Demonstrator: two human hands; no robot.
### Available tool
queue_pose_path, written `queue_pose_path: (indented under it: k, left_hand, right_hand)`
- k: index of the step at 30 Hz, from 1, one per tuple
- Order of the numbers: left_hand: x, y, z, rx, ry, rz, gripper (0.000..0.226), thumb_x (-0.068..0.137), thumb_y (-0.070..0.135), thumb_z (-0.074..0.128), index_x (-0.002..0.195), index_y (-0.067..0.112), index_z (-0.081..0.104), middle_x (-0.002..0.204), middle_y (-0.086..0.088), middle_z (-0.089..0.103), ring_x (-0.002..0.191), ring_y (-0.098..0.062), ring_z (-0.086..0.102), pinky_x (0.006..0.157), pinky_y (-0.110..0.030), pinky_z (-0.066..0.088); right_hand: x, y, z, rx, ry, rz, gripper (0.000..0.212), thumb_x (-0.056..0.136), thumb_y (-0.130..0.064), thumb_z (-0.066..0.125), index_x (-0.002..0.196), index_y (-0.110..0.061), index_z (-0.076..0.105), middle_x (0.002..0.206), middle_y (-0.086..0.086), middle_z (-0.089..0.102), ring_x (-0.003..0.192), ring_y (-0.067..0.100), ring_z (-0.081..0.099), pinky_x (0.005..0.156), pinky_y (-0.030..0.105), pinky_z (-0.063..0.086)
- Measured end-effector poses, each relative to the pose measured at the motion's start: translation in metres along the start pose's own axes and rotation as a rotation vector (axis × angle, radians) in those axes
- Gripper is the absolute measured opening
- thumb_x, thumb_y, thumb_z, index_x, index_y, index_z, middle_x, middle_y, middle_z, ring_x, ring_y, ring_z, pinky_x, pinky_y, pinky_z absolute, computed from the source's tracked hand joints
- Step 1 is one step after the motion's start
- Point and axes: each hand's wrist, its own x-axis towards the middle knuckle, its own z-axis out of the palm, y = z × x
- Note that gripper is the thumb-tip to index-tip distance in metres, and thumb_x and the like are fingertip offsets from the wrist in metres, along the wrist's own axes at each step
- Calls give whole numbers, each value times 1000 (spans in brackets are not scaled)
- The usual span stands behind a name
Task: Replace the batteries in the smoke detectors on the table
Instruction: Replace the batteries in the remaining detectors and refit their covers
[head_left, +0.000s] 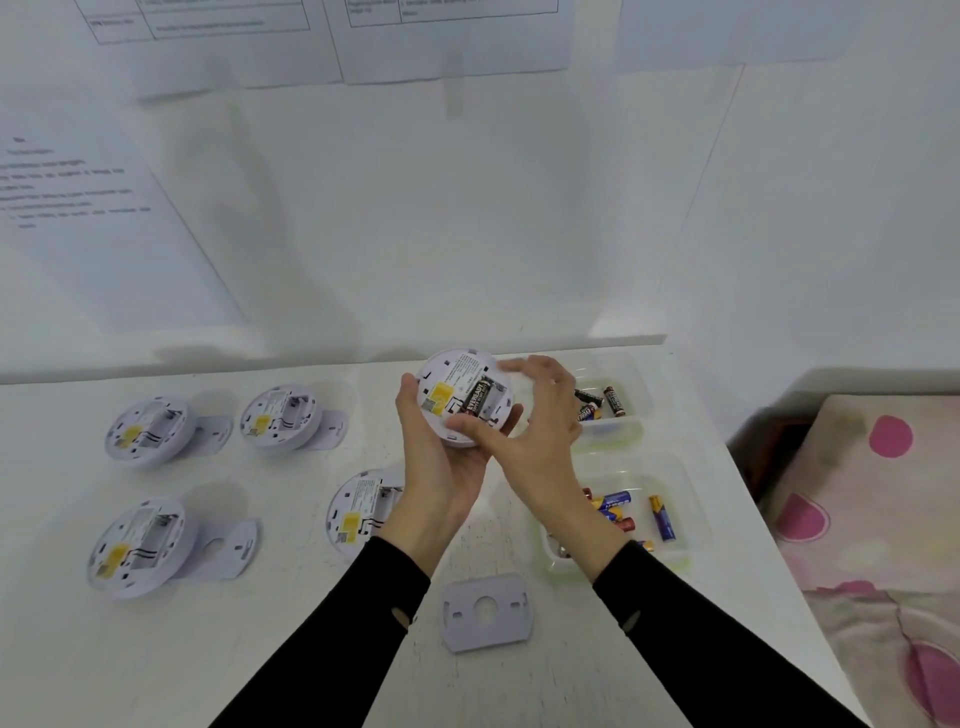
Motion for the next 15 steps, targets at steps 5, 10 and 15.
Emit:
queue_pose_path:
  k: [5,10,15]
  left_hand:
    - [3,0,0,26,2,11,65,95,60,42,129,8,57,116,-21,66,104,-34,66,96,-51,52]
    - [2,-3,-2,11,15,-16,66,95,59,44,135,8,53,129,-26,61,111,-39,65,85,-45,59]
    - [3,-1,-9,29,2,-3,67,95,60,44,136,9,53,130,-25,61,116,-39,63,91,-46,56]
  right_hand:
    - [13,-3,0,128,-145,329,96,34,-66,83,113,-57,29,123,-22,37,121,16,42,105,47,38]
    - [16,4,2,473,-214,514,90,55,-27,93,123,-43,36,126,1,48,110,16,58,82,26,51]
    - [22,3,1,346,-325,558,106,50,-38,94,133,-34,28,125,3,48,113,18,55,91,28,47]
